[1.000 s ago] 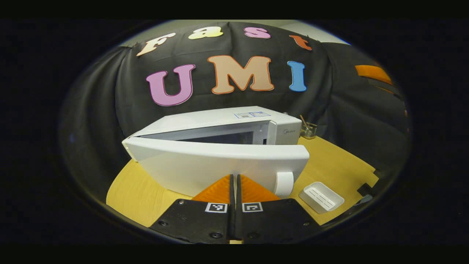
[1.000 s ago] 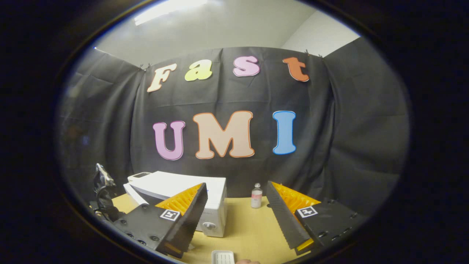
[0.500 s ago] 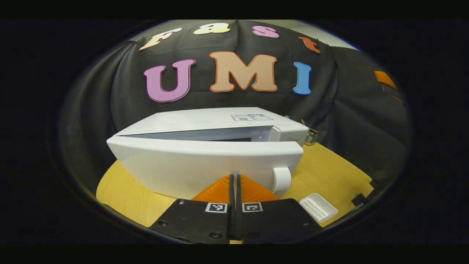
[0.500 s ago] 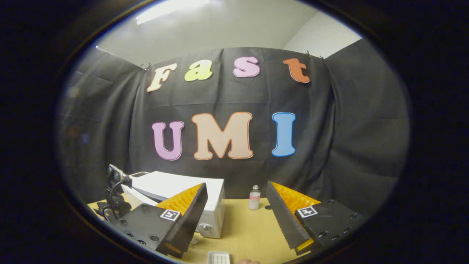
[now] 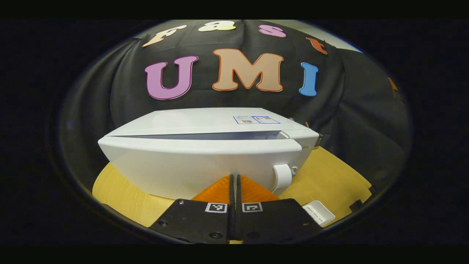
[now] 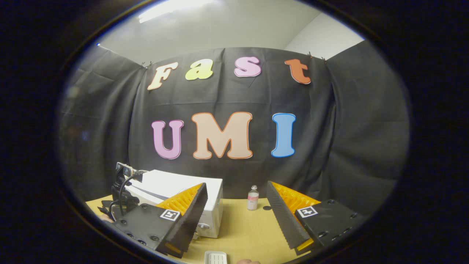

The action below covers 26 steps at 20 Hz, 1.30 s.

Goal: Open the microwave oven with the left hand, put the food in, and close the microwave oven.

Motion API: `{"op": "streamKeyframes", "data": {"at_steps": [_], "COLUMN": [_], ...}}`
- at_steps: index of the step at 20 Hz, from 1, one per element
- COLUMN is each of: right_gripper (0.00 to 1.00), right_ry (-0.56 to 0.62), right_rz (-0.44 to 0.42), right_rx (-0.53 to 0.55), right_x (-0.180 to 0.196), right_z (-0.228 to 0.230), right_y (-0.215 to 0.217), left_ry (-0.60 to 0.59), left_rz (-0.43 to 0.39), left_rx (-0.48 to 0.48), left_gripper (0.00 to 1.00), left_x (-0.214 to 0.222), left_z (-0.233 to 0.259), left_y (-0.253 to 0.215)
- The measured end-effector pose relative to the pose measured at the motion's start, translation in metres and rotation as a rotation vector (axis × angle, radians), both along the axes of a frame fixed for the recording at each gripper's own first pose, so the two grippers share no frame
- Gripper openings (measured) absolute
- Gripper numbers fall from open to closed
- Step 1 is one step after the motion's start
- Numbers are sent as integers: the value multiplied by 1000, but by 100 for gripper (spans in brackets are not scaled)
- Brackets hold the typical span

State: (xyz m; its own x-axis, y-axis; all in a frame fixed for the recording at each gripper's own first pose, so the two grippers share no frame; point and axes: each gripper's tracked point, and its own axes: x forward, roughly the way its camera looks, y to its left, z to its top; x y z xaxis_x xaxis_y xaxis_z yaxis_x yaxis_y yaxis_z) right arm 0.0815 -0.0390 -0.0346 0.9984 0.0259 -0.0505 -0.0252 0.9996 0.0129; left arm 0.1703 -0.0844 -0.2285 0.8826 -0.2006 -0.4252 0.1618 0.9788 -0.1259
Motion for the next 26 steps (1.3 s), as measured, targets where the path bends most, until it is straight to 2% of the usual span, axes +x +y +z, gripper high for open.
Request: {"op": "streamKeyframes", "data": {"at_steps": [13, 15, 17, 18, 24, 26], "right_gripper": [91, 91, 91, 99, 99, 99], "right_ry": [-3, 3, 15, 12, 10, 2], "right_rz": [-36, -33, -22, -21, -14, -14], "right_rx": [-7, -4, -5, -11, -7, -6], "right_x": [1, 1, 0, -2, -2, -2], "right_z": [2, 0, -4, -3, -1, 1], "right_y": [-19, -18, -15, -14, -9, -7], "left_ry": [8, -12, -1, -19, -102, -147], "left_rz": [13, 25, -3, -13, -4, 7], "left_rx": [-38, -16, -59, -46, 34, 28], "left_gripper": [0, 0, 1, 1, 1, 1], "left_x": [19, 27, 25, 27, 22, 15], "left_z": [3, 8, 9, 12, 40, 62], "left_y": [-19, -15, -24, -24, -10, -5]}}
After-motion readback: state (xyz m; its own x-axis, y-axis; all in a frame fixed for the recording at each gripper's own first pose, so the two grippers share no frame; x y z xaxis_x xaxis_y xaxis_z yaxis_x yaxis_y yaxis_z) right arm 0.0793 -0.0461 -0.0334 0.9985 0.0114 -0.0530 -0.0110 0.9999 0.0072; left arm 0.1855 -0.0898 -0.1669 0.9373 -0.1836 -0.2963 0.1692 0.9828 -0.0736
